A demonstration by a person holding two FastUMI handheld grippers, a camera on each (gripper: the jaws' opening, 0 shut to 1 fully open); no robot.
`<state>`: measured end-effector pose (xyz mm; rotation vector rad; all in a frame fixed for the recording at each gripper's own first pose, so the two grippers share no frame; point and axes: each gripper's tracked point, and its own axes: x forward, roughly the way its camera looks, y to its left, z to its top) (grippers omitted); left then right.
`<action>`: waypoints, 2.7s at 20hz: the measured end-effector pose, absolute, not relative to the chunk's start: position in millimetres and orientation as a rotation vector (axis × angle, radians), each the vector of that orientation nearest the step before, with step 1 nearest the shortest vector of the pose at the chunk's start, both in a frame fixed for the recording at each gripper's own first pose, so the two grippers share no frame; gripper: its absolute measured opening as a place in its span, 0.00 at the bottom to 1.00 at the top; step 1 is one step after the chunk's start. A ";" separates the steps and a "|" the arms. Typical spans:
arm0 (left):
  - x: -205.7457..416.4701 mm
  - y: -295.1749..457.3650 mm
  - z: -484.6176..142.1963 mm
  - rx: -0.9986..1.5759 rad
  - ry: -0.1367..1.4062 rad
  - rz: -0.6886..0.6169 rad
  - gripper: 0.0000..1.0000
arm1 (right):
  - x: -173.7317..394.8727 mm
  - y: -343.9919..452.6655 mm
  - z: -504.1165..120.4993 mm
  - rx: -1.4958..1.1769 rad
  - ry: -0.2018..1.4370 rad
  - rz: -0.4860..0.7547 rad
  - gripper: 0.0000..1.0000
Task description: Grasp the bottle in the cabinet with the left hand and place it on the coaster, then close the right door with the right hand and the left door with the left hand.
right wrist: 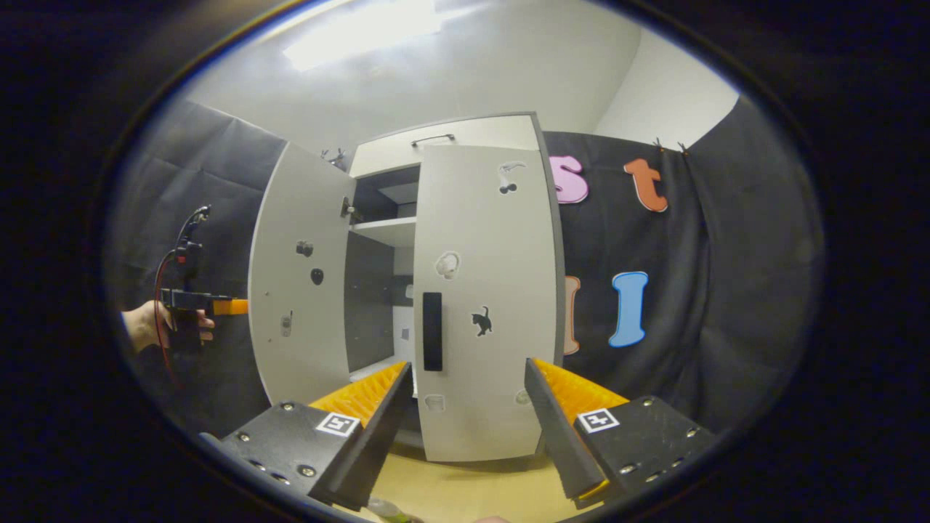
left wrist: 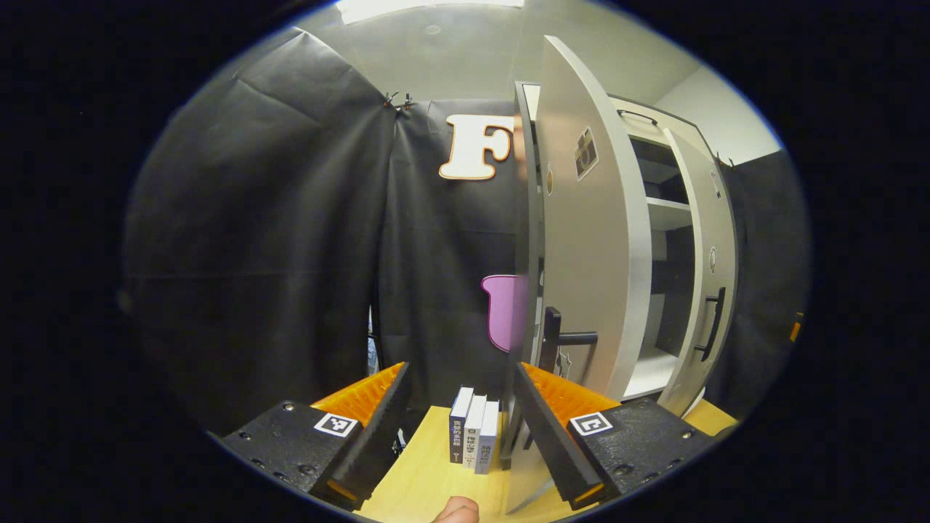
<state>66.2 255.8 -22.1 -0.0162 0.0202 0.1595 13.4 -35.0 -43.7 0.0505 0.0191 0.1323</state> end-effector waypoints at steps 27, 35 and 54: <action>70.2 178.7 -25.6 -0.073 0.047 0.088 0.95 | 40.9 -28.9 -58.4 0.001 0.065 0.057 0.93; 85.9 135.9 -23.2 -0.060 0.032 0.040 0.95 | 30.6 -33.5 -62.6 0.012 0.077 0.075 0.93; 18.3 61.1 -9.8 -0.040 0.027 -0.021 0.96 | -28.8 -43.0 -34.3 0.061 0.050 0.081 0.93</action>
